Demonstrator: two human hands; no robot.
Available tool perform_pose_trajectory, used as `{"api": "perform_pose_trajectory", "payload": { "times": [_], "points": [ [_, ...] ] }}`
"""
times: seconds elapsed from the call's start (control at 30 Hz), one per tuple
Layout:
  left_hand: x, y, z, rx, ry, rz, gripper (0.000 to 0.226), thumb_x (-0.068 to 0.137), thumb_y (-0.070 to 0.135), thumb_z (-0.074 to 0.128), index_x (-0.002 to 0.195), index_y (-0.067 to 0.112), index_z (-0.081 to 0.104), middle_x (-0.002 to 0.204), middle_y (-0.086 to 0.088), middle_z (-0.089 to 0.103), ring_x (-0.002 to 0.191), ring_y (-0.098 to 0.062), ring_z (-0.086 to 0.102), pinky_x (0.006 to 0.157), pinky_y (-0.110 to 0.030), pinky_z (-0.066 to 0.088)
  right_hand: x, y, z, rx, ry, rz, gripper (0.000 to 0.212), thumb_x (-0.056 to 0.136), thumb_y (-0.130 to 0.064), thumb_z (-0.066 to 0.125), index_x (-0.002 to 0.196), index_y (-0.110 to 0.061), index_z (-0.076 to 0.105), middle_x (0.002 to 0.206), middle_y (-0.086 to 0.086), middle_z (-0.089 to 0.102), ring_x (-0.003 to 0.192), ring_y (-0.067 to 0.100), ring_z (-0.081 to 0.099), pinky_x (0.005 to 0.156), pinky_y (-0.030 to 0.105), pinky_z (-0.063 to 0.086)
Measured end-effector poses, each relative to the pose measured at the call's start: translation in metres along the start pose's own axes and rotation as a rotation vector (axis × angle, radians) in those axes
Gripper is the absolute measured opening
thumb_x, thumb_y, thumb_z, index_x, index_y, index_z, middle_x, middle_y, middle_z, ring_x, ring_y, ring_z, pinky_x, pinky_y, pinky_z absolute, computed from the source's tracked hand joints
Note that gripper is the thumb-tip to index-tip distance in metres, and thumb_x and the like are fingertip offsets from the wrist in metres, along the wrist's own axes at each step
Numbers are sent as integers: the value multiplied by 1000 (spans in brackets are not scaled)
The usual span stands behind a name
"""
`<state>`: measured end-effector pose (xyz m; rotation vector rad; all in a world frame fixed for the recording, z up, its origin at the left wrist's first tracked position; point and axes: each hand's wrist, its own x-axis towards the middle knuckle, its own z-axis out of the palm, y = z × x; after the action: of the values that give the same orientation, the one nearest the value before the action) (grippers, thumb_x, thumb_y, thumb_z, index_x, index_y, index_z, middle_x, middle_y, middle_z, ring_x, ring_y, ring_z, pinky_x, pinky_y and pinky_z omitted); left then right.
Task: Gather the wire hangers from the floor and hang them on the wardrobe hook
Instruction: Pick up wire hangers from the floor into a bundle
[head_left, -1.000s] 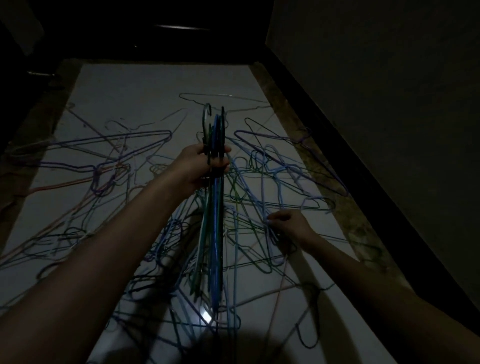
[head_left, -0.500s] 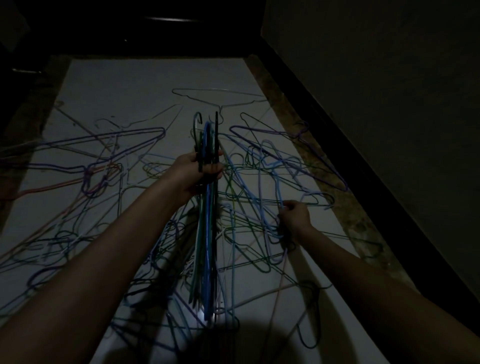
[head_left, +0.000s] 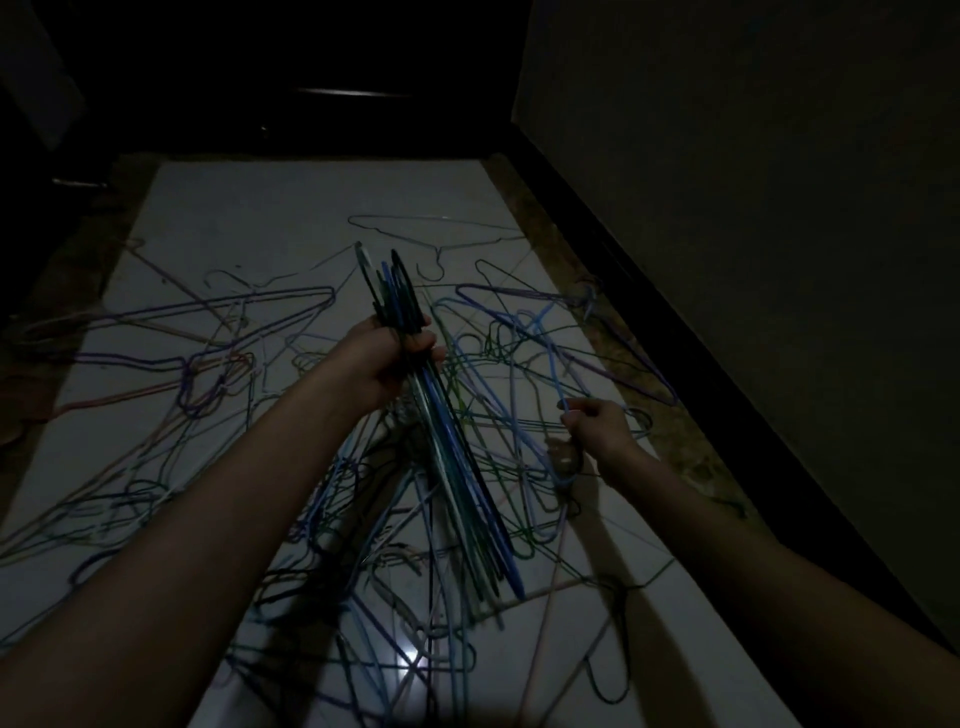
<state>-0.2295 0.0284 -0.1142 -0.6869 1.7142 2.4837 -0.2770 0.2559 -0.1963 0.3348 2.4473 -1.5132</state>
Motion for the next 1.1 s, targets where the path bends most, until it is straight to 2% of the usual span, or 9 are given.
{"api": "perform_pose_trajectory", "payload": {
  "times": [0.13, 0.27, 0.37, 0.53, 0.67, 0.8, 0.9, 1.0, 1.1],
  "points": [
    [-9, 12, 6, 4, -29, 21, 25, 92, -11, 43, 79, 9, 49, 72, -7, 50, 66, -20, 54, 53, -25, 55, -6, -8, -16, 3, -15, -9, 22, 96, -1, 44, 112, 3, 58, 87, 11, 53, 68, 19, 49, 49, 20, 44],
    [-15, 21, 1, -17, 9, -3, 22, 90, -9, 49, 81, 11, 52, 76, -8, 58, 62, -16, 61, 58, -27, 55, -11, -19, -29, 12, 47, -34, 22, 97, -3, 42, 114, 3, 56, 110, 19, 56, 92, 28, 51, 72, 34, 41],
    [-19, 28, -4, -45, 27, -19, 20, 88, -7, 53, 84, 12, 54, 65, -6, 68, 51, -11, 65, 71, -30, 52, -15, -30, -37, 47, 83, -64, 18, 97, -3, 42, 109, -5, 56, 104, 14, 52, 80, 20, 51, 63, 28, 38],
    [-30, 41, -8, -25, 28, 9, 22, 90, -7, 50, 82, 13, 52, 78, -7, 59, 70, -17, 59, 62, -28, 49, -20, -50, -42, 80, 142, -140, 24, 96, -1, 43, 116, 1, 54, 106, 14, 53, 78, 18, 50, 70, 28, 36],
    [-37, 50, -9, -7, 53, 34, 23, 92, -7, 47, 80, 13, 51, 75, -6, 56, 67, -16, 56, 61, -28, 48, -25, -69, -44, 89, 176, -211, 22, 94, 0, 44, 113, 0, 56, 103, 11, 50, 92, 22, 48, 78, 31, 37],
    [-42, 56, -9, -33, 87, 35, 23, 92, -7, 46, 82, 12, 53, 76, -7, 55, 68, -15, 55, 60, -27, 47, -27, -83, -50, 113, 212, -247, 23, 95, -4, 46, 116, 2, 54, 101, 13, 53, 84, 21, 50, 73, 32, 40],
    [-43, 59, -9, -57, 83, 39, 24, 93, -7, 45, 86, 12, 56, 76, -6, 55, 67, -15, 54, 61, -26, 47, -31, -90, -55, 131, 232, -263, 22, 94, -6, 51, 115, 0, 55, 103, 11, 54, 93, 22, 52, 83, 38, 44],
    [-44, 61, -8, -65, 60, 50, 24, 92, -7, 44, 92, 12, 58, 74, -5, 54, 66, -14, 53, 62, -26, 46, -35, -92, -56, 111, 211, -288, 20, 94, -8, 53, 113, -2, 57, 107, 12, 57, 95, 21, 52, 79, 33, 41],
    [-45, 61, -7, -84, 44, 60, 24, 92, -8, 45, 87, 12, 57, 73, -5, 55, 64, -14, 55, 61, -26, 47, -39, -96, -57, 163, 228, -276, 22, 95, -7, 50, 116, -3, 56, 113, 14, 57, 97, 20, 52, 82, 32, 41]
  ]
}}
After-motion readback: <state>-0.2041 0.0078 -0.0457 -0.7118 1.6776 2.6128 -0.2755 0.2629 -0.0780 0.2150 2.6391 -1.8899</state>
